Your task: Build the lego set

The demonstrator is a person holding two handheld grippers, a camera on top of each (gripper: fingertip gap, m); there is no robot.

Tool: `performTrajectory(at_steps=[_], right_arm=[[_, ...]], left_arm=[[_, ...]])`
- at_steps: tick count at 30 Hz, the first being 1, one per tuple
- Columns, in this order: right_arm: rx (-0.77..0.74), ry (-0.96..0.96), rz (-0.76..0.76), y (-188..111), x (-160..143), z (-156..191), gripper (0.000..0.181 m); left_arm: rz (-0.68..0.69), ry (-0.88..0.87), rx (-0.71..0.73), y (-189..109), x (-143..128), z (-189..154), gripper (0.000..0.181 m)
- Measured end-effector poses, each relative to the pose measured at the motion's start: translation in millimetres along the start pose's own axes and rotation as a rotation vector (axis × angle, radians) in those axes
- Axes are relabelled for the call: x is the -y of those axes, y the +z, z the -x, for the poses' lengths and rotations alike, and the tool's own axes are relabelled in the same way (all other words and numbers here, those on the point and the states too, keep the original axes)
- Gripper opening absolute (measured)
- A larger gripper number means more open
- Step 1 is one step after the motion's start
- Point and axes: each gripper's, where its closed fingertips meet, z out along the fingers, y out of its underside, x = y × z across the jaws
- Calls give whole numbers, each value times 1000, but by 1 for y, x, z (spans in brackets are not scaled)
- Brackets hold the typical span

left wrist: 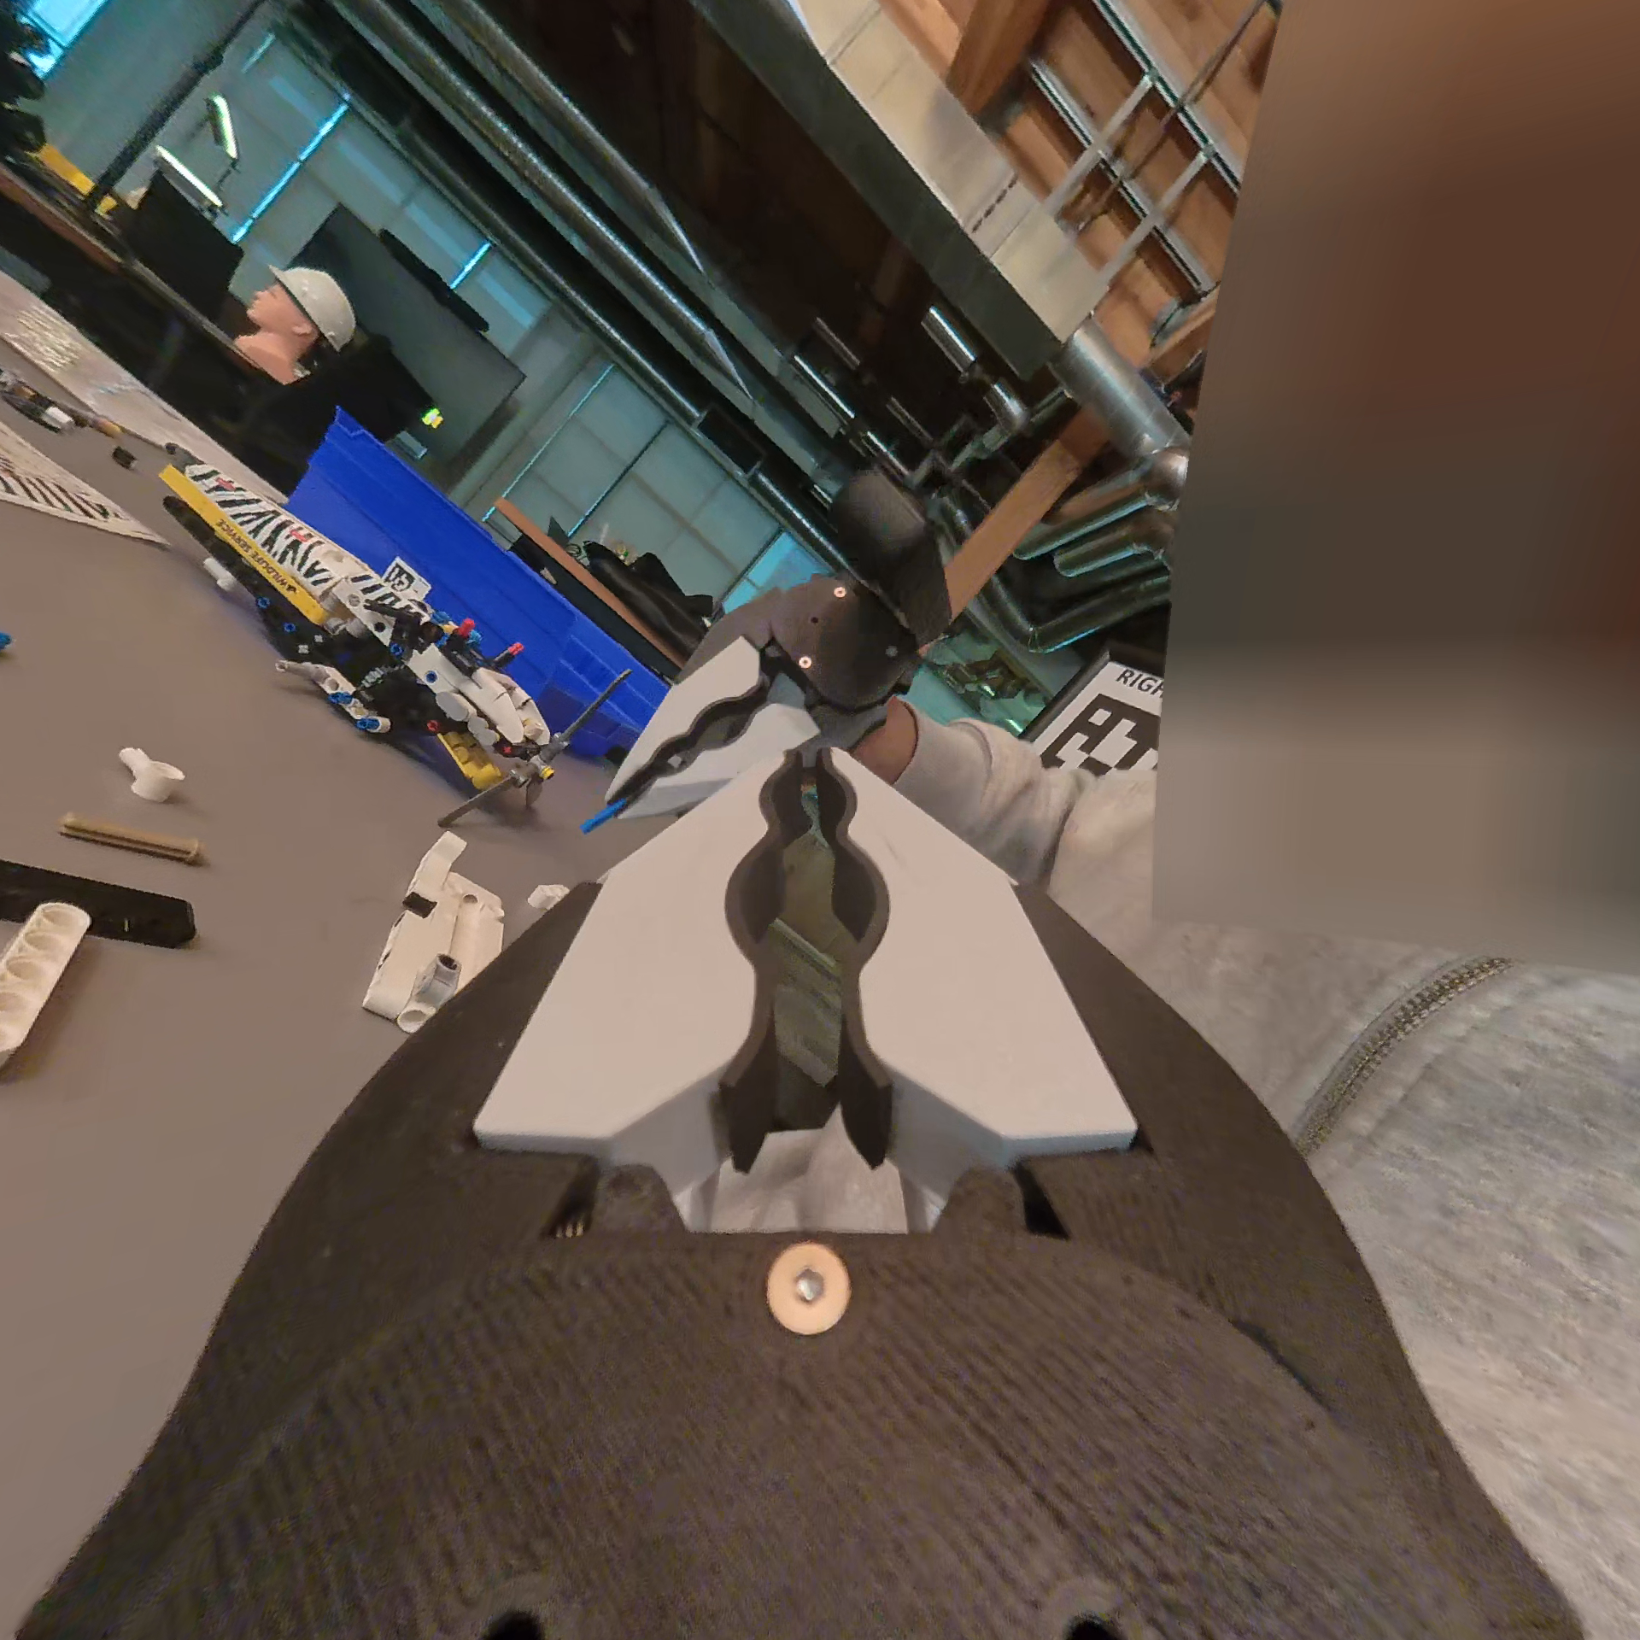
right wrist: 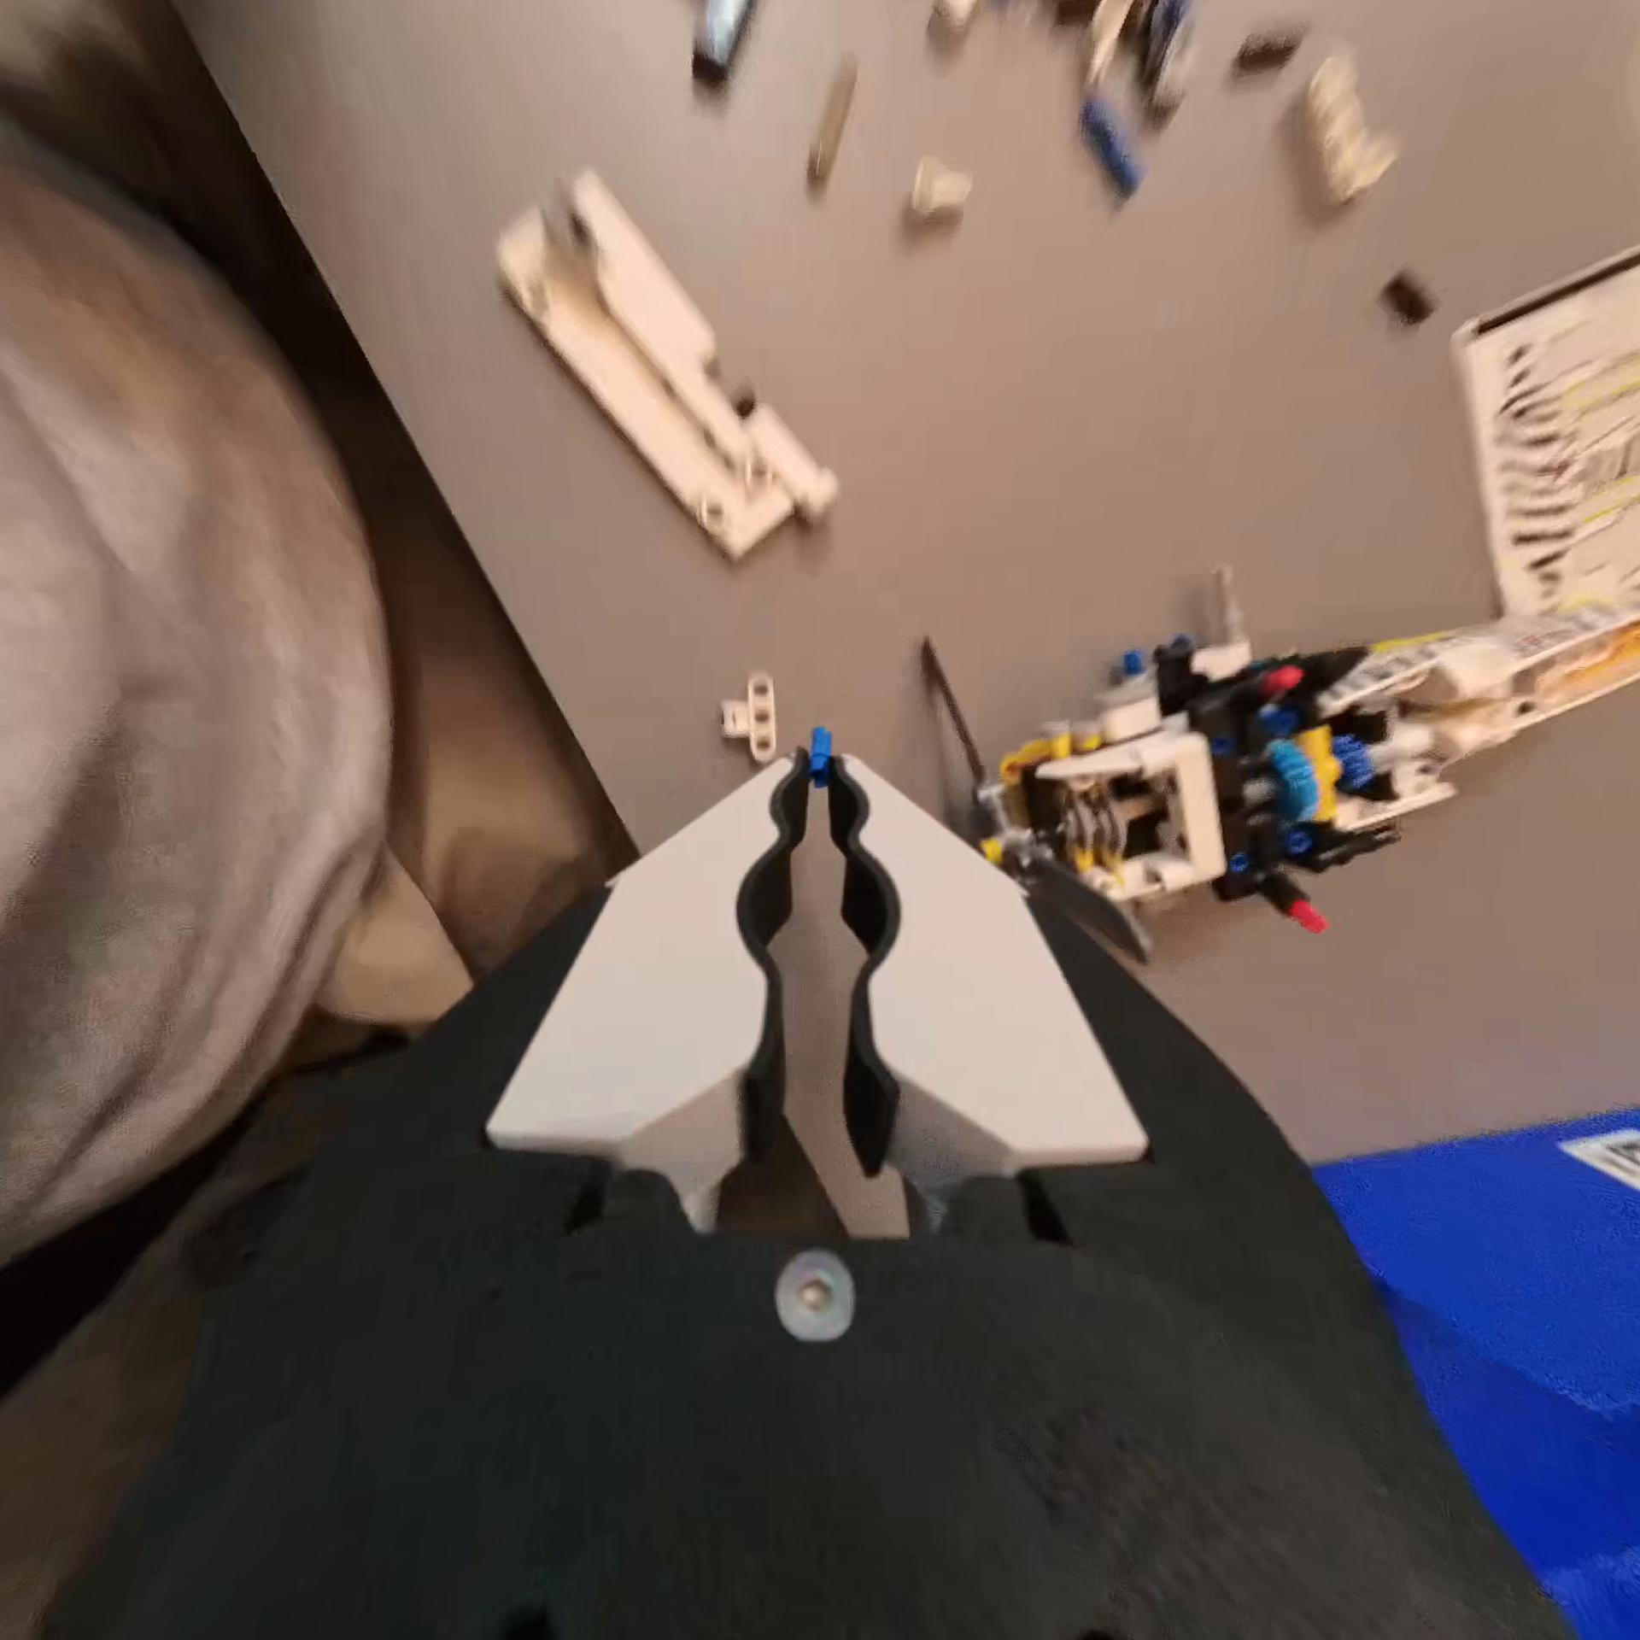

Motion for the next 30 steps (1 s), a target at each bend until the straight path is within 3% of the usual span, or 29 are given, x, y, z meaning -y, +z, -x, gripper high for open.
performTrajectory(at_steps=[4,15,30], right_arm=[[42,-70,129,16,-11,7,3],[133,-72,221,25,-9,16,3],[160,-89,270,27,-7,17,3]], left_arm=[[41,21,58,3,-7,7,0],[206,186,178,12,-37,19,0],[212,188,185,12,-38,20,0]])
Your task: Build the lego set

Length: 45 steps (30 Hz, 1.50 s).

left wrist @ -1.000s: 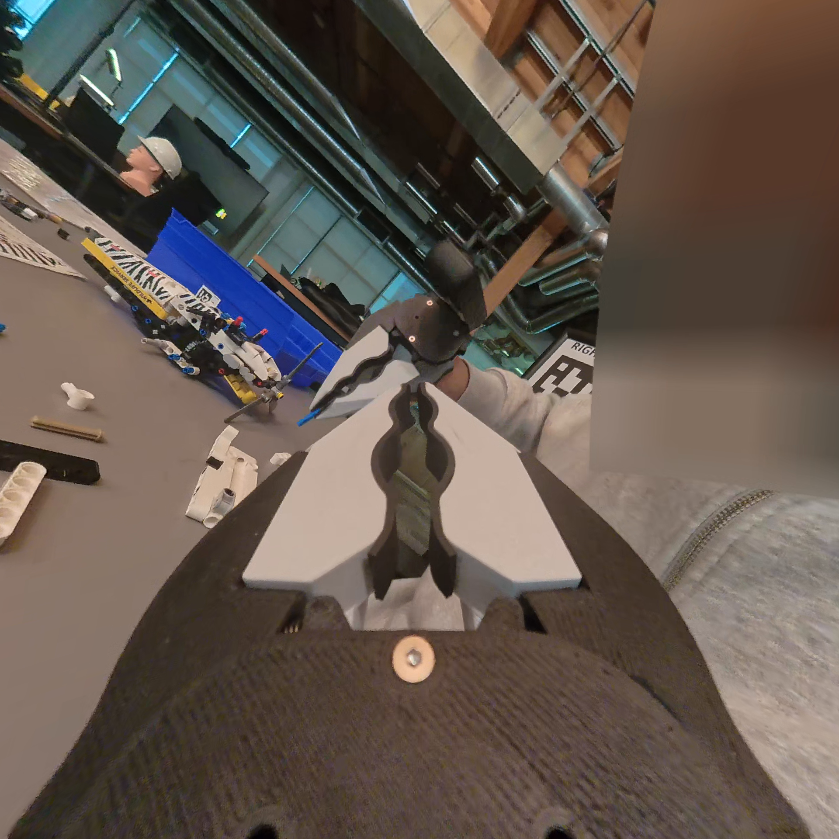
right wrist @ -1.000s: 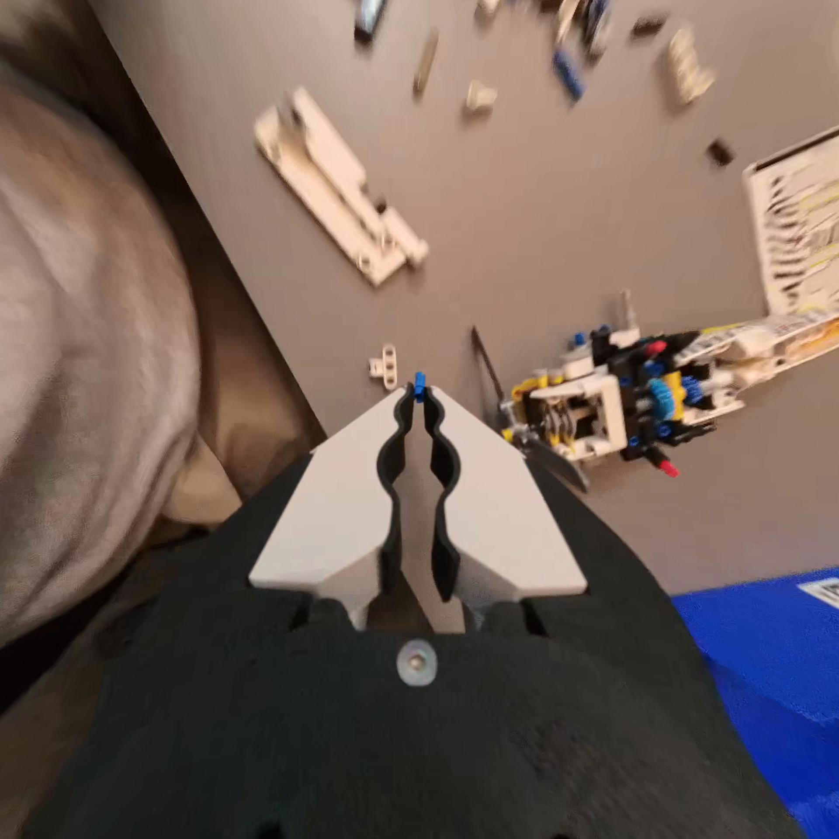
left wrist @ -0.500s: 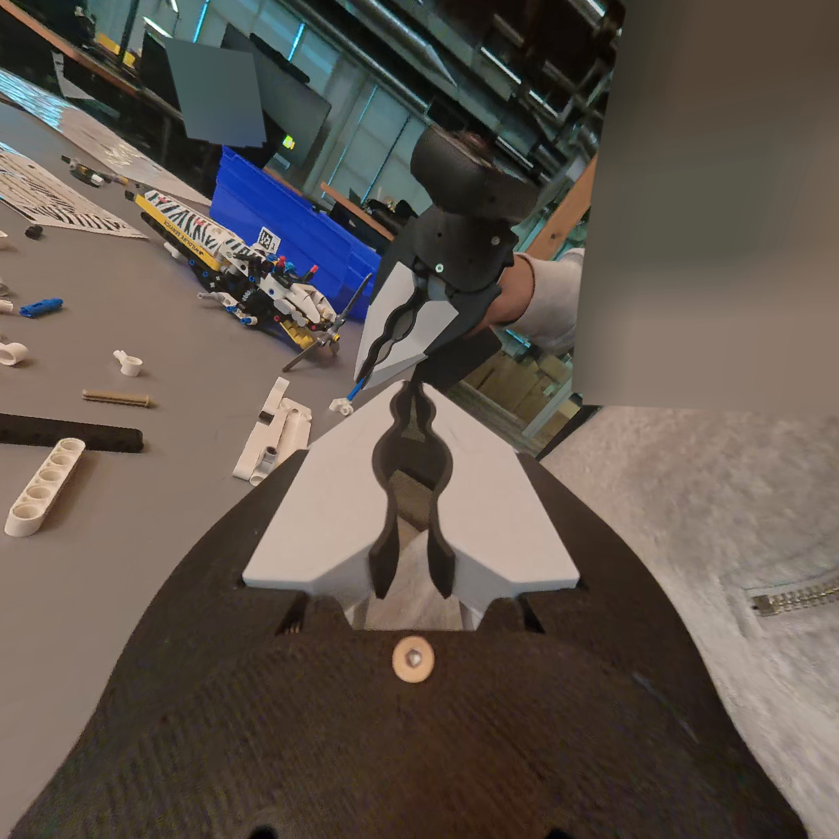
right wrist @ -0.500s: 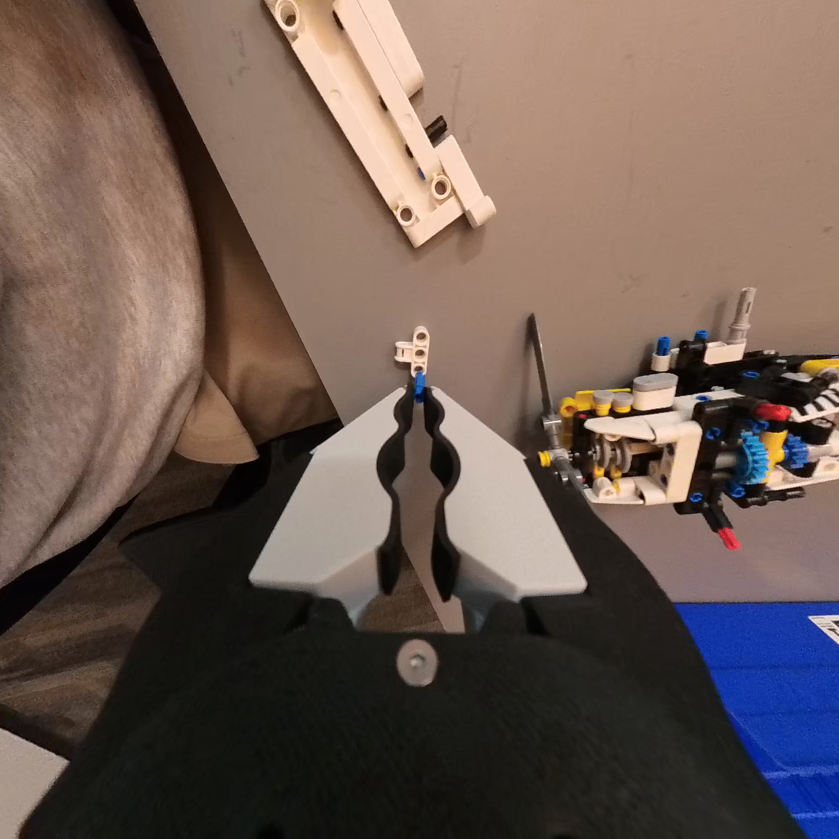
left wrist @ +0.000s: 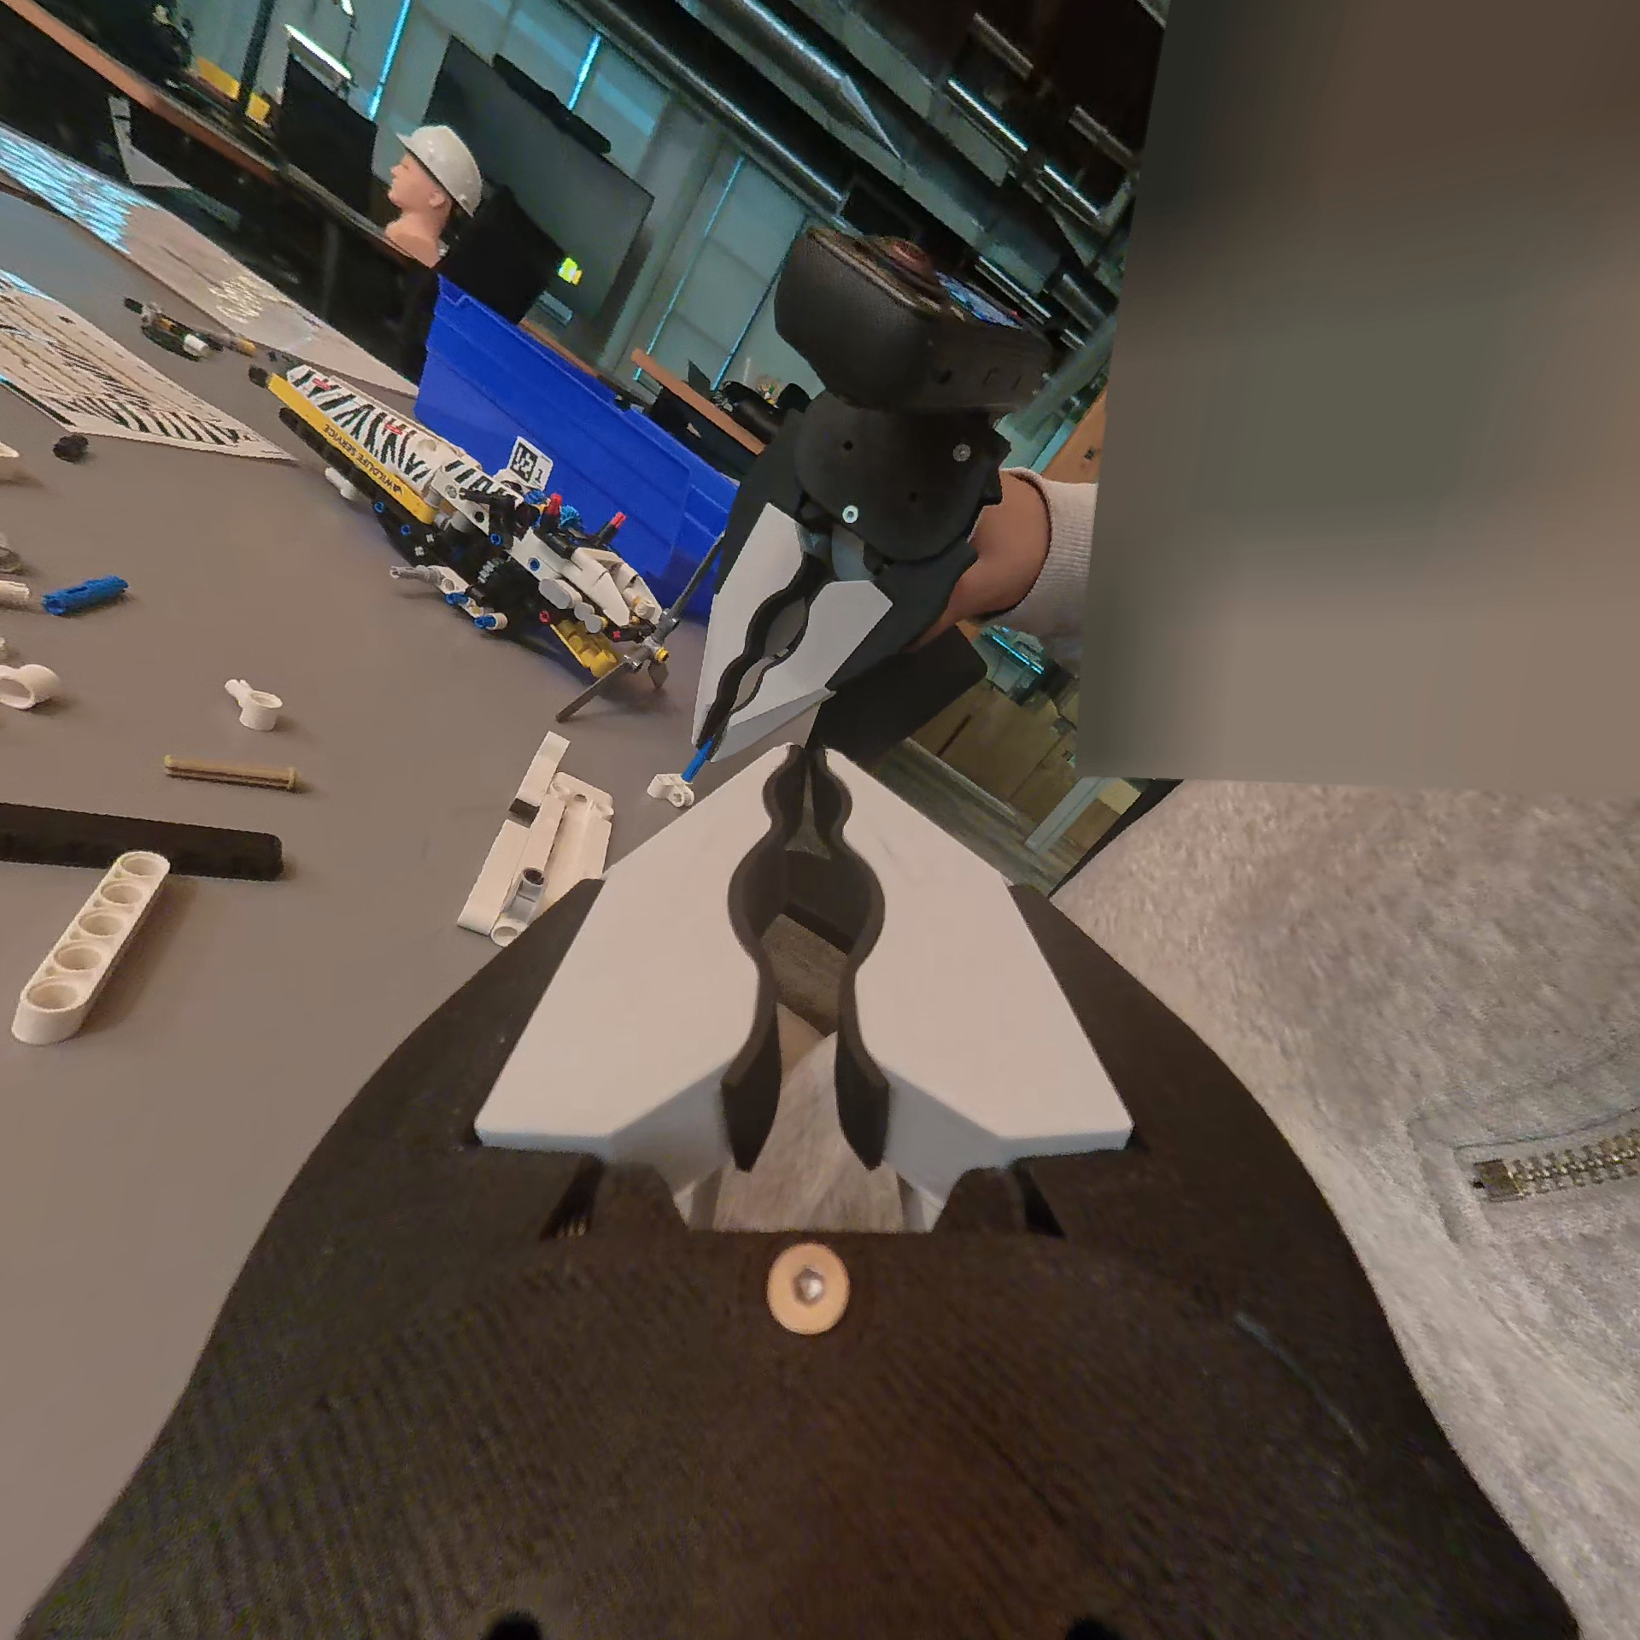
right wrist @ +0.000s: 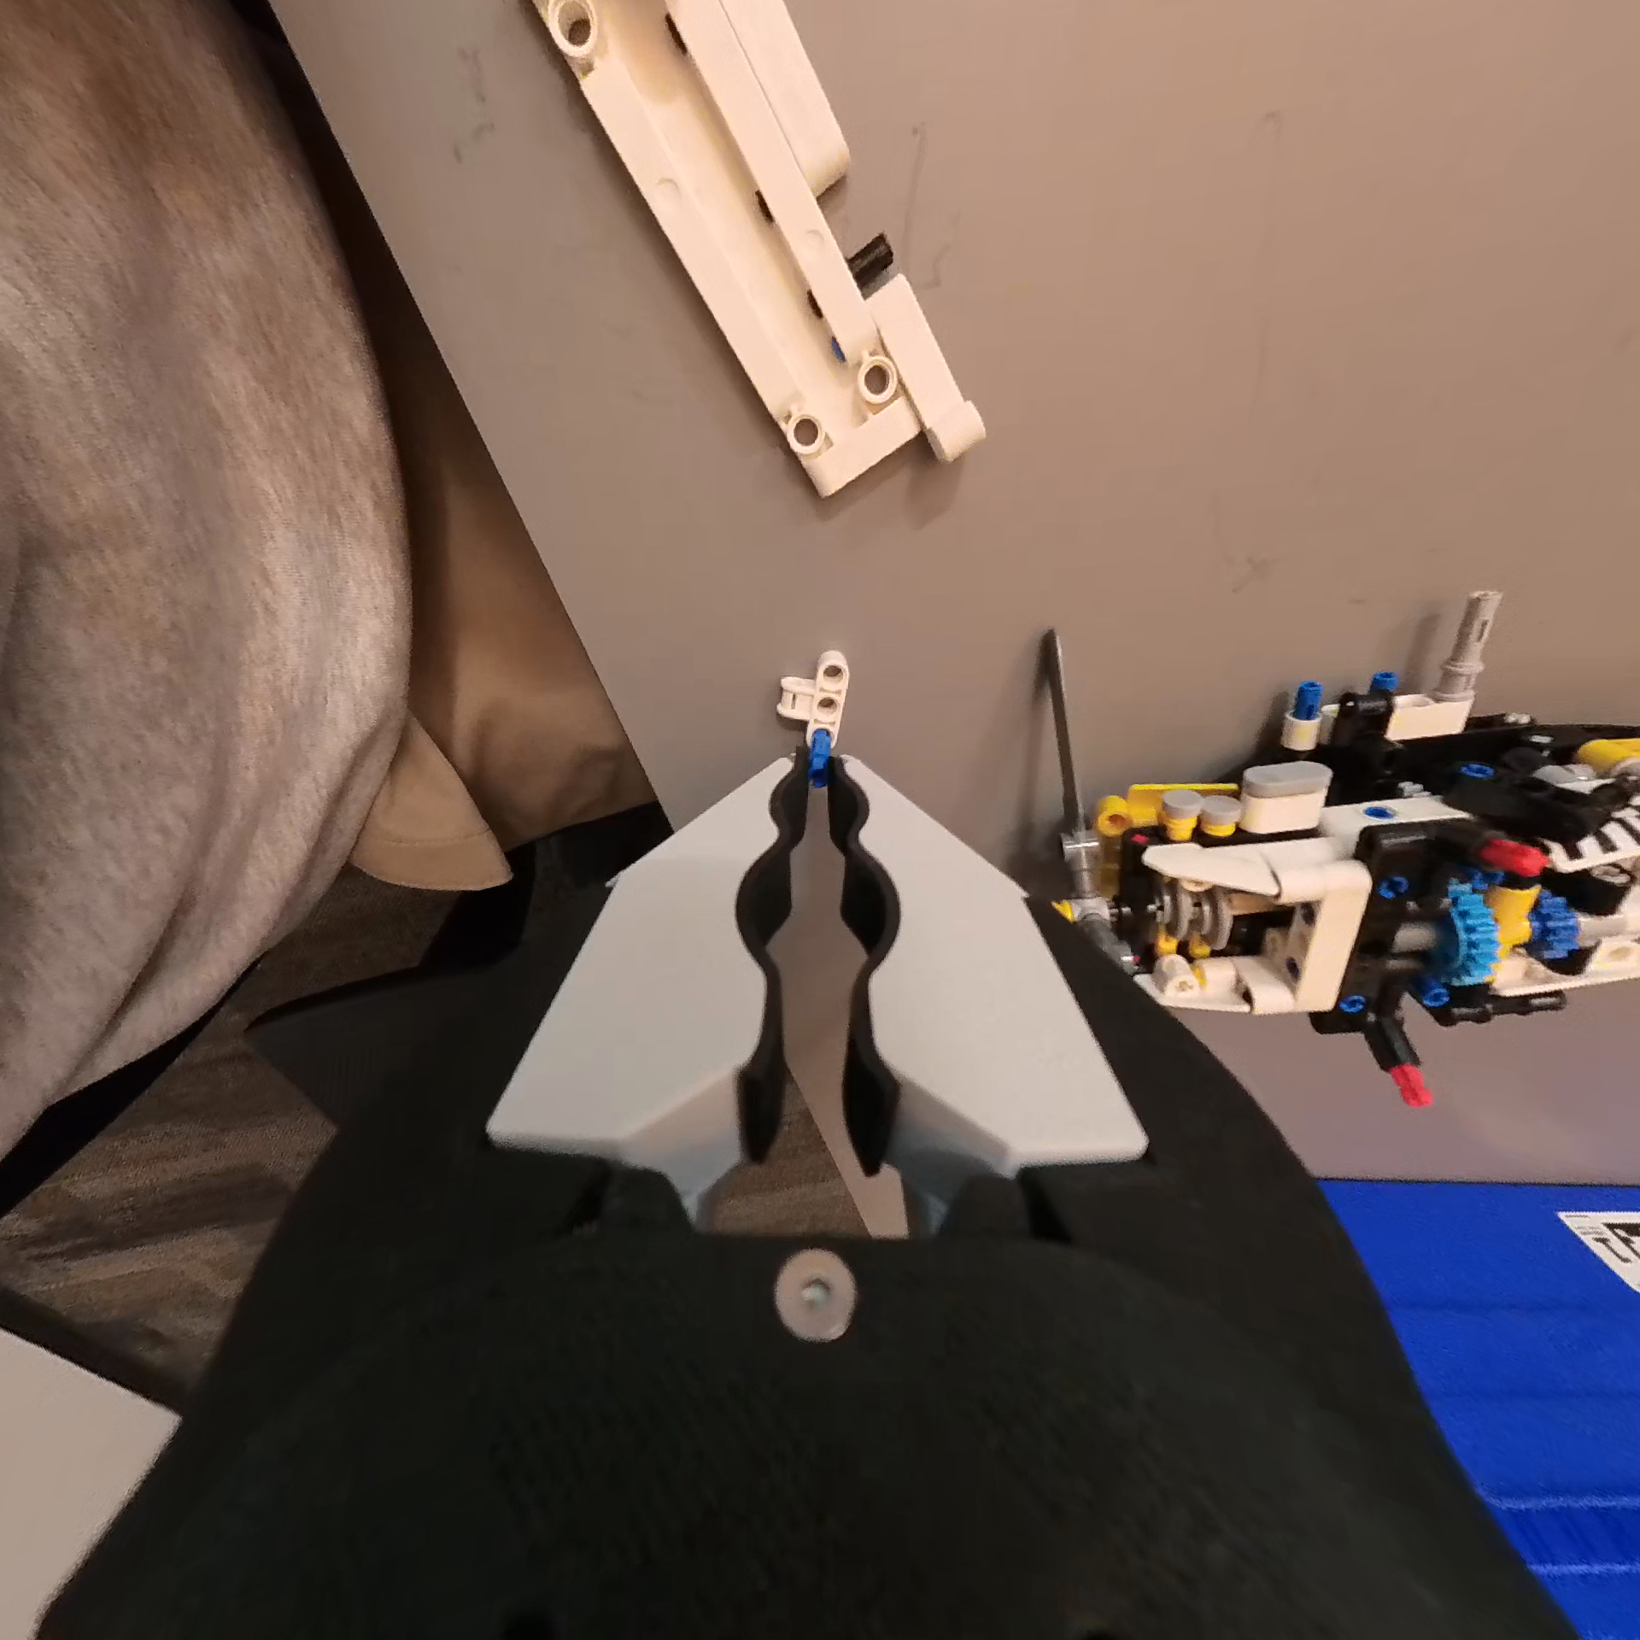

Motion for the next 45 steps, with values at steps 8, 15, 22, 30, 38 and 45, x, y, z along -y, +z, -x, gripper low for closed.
performTrajectory(at_steps=[8,15,22,30,38,45], right_arm=[[49,73,-30,0,0,-1,3],[61,117,-63,0,-1,-1,3],[47,93,-53,0,0,-1,3],[55,177,-59,0,-1,-2,3],[71,291,-82,0,-1,-2,3],[38,190,-83,0,0,-1,3]], left_arm=[[-1,-5,2,-1,0,0,0],[0,-6,0,-1,0,0,0],[2,-5,2,0,0,0,0],[-1,-8,4,-1,1,1,0],[-1,-7,7,-1,1,2,0],[-1,-9,8,-2,1,2,0]])
